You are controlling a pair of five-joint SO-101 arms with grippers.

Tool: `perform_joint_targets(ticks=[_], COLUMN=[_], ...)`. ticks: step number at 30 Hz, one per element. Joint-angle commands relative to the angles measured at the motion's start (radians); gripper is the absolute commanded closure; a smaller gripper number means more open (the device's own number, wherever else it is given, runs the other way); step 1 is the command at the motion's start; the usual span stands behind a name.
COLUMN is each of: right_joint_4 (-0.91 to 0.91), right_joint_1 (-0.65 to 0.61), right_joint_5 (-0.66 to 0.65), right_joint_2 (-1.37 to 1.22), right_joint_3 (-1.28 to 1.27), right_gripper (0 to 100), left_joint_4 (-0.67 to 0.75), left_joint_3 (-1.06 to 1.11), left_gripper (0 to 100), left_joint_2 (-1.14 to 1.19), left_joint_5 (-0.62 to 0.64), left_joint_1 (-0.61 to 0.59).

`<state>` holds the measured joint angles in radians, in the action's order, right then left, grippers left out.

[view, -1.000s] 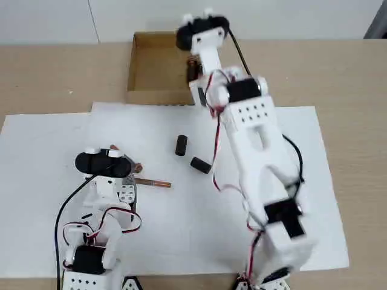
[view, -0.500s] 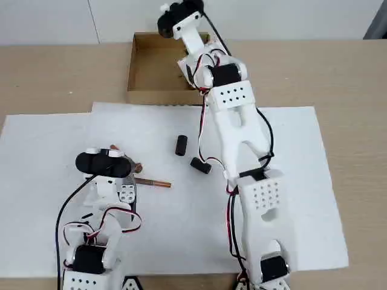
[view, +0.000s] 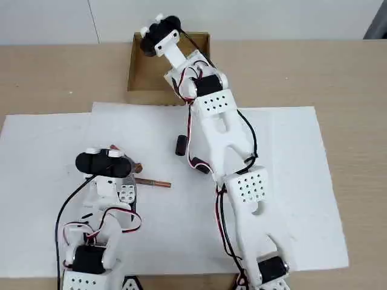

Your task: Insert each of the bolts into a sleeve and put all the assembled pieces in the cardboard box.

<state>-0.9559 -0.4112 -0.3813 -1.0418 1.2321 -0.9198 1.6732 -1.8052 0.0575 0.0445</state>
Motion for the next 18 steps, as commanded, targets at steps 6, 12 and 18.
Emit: perform_joint_targets(ticks=[6, 12, 18], right_joint_4=[-0.101, -0.321, -0.565], right_joint_1=[-0.015, -0.016, -0.022], right_joint_5=[-0.005, -0.003, -0.003], right_joint_2=[0.045, 0.059, 0.059], right_joint_3=[0.138, 0.308, 0.451], right_gripper=[85.2, 99.8, 99.5], left_joint_4=[-0.003, -0.003, -0.003], left_joint_3=[-0.005, -0.005, -0.005], left_gripper=[99, 99, 99], left_joint_2=[-0.009, -0.009, -0.009], left_joint_5=[0.002, 0.002, 0.002], left_joint_1=[-0.006, -0.006, -0.006])
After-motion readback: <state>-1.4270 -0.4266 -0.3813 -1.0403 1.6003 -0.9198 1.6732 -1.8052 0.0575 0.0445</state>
